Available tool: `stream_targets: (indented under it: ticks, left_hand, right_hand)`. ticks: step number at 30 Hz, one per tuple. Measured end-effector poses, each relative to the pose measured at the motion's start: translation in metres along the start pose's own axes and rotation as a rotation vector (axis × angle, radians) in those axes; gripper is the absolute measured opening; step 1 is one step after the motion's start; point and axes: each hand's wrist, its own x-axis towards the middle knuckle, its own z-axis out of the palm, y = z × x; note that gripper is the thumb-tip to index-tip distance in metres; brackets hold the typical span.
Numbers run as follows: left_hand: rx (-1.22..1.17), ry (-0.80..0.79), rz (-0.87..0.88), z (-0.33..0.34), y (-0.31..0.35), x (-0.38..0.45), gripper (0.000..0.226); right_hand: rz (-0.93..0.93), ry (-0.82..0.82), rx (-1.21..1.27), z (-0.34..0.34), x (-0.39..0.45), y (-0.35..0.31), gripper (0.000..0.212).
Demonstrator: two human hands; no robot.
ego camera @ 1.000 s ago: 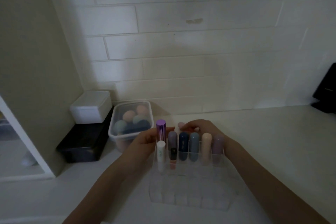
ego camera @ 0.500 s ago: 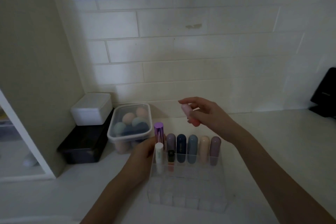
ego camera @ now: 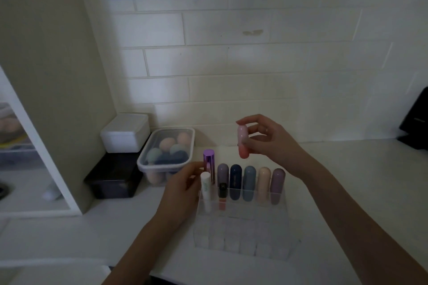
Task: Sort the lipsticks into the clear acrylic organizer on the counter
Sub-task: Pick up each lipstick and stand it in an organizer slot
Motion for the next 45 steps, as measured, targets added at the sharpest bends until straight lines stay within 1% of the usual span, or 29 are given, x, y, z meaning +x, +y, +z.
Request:
stream_targets:
  ticks: [3, 7, 10, 12, 14, 18, 19, 22, 24, 25, 26, 28, 29, 30, 31, 32, 34, 35, 38, 41, 42, 43, 45]
  left_hand:
    - [0.009, 0.058, 0.038, 0.001, 0.004, -0.003, 0.03]
    - [0.021, 0.191, 0.047, 0.003, 0.002, -0.006, 0.032]
    - [-0.004, 0.141, 0.062, 0.004, 0.007, -0.008, 0.03]
    - [-0.088, 0.096, 0.041, 0.004, 0.01, -0.009, 0.027]
    - [-0.151, 0.069, 0.017, 0.003, 0.011, -0.009, 0.027]
    - [-0.146, 0.065, 0.014, 0.003, 0.01, -0.007, 0.032]
    - [-0.148, 0.061, 0.012, 0.003, 0.01, -0.007, 0.033]
    - [-0.101, 0.038, -0.007, 0.001, 0.005, -0.002, 0.029]
    - [-0.06, -0.026, -0.023, -0.003, 0.002, 0.001, 0.026]
    - [-0.057, -0.065, -0.016, -0.003, 0.004, 0.002, 0.024]
    - [-0.034, -0.106, -0.017, -0.003, 0.004, 0.003, 0.02]
    - [0.091, -0.168, 0.065, -0.004, 0.005, 0.006, 0.009]
    - [0.112, -0.19, 0.066, -0.005, 0.005, 0.011, 0.012]
    - [0.131, -0.235, 0.089, -0.007, 0.003, 0.02, 0.021]
    - [0.105, -0.283, 0.058, -0.007, 0.004, 0.027, 0.032]
    - [0.141, -0.304, 0.045, -0.007, 0.005, 0.033, 0.035]
    - [0.252, -0.355, 0.152, -0.003, 0.004, 0.043, 0.031]
    - [0.255, -0.381, 0.161, 0.002, 0.004, 0.045, 0.03]
    - [0.312, -0.344, 0.201, 0.013, 0.01, 0.052, 0.028]
    - [0.251, -0.328, 0.276, 0.022, 0.019, 0.061, 0.027]
    - [0.266, -0.361, 0.286, 0.027, 0.018, 0.069, 0.026]
    - [0.295, -0.431, 0.262, 0.032, 0.016, 0.078, 0.027]
    - [0.373, -0.65, 0.166, 0.043, 0.008, 0.097, 0.034]
  right_hand:
    - [-0.042, 0.026, 0.025, -0.001, 0.001, -0.008, 0.032]
    - [-0.103, 0.02, -0.001, 0.001, -0.001, -0.018, 0.027]
    - [-0.134, -0.007, -0.043, 0.003, -0.004, -0.022, 0.021]
    - [-0.158, -0.012, -0.105, 0.004, -0.006, -0.026, 0.019]
    - [-0.151, -0.023, -0.139, 0.002, -0.006, -0.033, 0.021]
    - [-0.121, -0.147, -0.258, -0.011, -0.012, -0.048, 0.032]
    - [-0.107, -0.155, -0.292, -0.012, -0.013, -0.05, 0.034]
    - [-0.082, -0.064, -0.356, -0.013, -0.012, -0.042, 0.029]
    - [-0.027, -0.017, -0.385, -0.017, -0.006, -0.028, 0.028]
    - [0.025, -0.027, -0.409, -0.02, -0.003, -0.019, 0.029]
    - [0.086, -0.06, -0.445, -0.024, -0.001, -0.009, 0.029]
    - [0.201, -0.153, -0.497, -0.03, 0.001, 0.012, 0.026]
    - [0.243, -0.179, -0.497, -0.031, 0.002, 0.021, 0.023]
    - [0.273, -0.191, -0.489, -0.031, 0.002, 0.028, 0.021]
    - [0.297, -0.202, -0.484, -0.03, 0.002, 0.034, 0.021]
    - [0.32, -0.218, -0.483, -0.029, 0.002, 0.039, 0.02]
    - [0.369, -0.262, -0.502, -0.026, 0.004, 0.047, 0.019]
    - [0.389, -0.282, -0.516, -0.026, 0.005, 0.051, 0.02]
    - [0.419, -0.301, -0.535, -0.027, 0.005, 0.057, 0.02]
    - [0.426, -0.326, -0.569, -0.029, 0.005, 0.06, 0.022]
    - [0.427, -0.337, -0.585, -0.029, 0.005, 0.06, 0.022]
    - [0.425, -0.335, -0.593, -0.03, 0.005, 0.06, 0.022]
    - [0.414, -0.292, -0.594, -0.031, 0.005, 0.061, 0.023]
